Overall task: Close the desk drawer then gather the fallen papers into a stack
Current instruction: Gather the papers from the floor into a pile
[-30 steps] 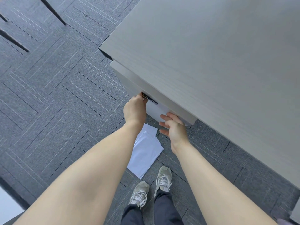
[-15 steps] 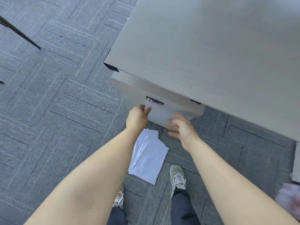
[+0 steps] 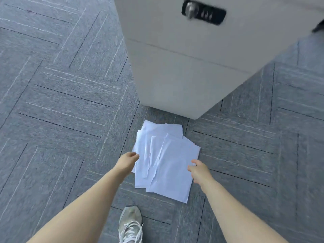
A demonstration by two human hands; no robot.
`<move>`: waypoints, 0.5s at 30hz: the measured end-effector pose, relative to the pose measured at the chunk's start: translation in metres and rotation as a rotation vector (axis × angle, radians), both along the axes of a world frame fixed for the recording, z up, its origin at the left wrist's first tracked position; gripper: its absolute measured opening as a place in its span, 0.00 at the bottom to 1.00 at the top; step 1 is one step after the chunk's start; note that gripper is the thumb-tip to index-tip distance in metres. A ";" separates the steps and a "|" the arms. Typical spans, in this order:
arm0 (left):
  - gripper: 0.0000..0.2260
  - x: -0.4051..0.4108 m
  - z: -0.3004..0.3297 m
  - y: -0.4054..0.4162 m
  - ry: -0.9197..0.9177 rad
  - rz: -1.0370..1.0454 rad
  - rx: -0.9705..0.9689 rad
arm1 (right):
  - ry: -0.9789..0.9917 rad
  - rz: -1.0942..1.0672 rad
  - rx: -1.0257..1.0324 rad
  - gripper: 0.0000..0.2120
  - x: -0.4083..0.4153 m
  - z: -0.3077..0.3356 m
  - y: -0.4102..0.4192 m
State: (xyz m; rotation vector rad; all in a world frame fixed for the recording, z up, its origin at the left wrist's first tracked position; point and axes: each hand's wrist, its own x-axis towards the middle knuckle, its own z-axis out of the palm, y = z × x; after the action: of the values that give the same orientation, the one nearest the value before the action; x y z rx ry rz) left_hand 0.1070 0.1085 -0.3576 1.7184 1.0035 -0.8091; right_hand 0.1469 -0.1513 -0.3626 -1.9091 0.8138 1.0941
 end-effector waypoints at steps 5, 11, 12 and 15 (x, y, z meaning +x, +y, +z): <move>0.28 -0.004 -0.147 0.007 -0.033 -0.158 0.139 | -0.042 -0.023 -0.113 0.26 -0.018 -0.157 -0.032; 0.27 -0.005 -0.234 0.016 -0.082 -0.181 0.457 | -0.112 -0.107 -0.508 0.40 -0.024 -0.237 -0.043; 0.27 -0.004 -0.240 0.015 -0.100 -0.161 0.473 | -0.148 -0.129 -0.518 0.39 -0.026 -0.243 -0.040; 0.28 -0.001 -0.245 0.009 -0.132 -0.099 0.498 | -0.236 -0.199 -0.481 0.33 -0.026 -0.252 -0.019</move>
State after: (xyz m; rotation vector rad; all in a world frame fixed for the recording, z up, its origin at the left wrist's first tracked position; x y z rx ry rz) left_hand 0.1056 0.1175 -0.6027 2.2280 1.0968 -0.5209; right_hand 0.1206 -0.1708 -0.6141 -2.2345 1.1770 0.5679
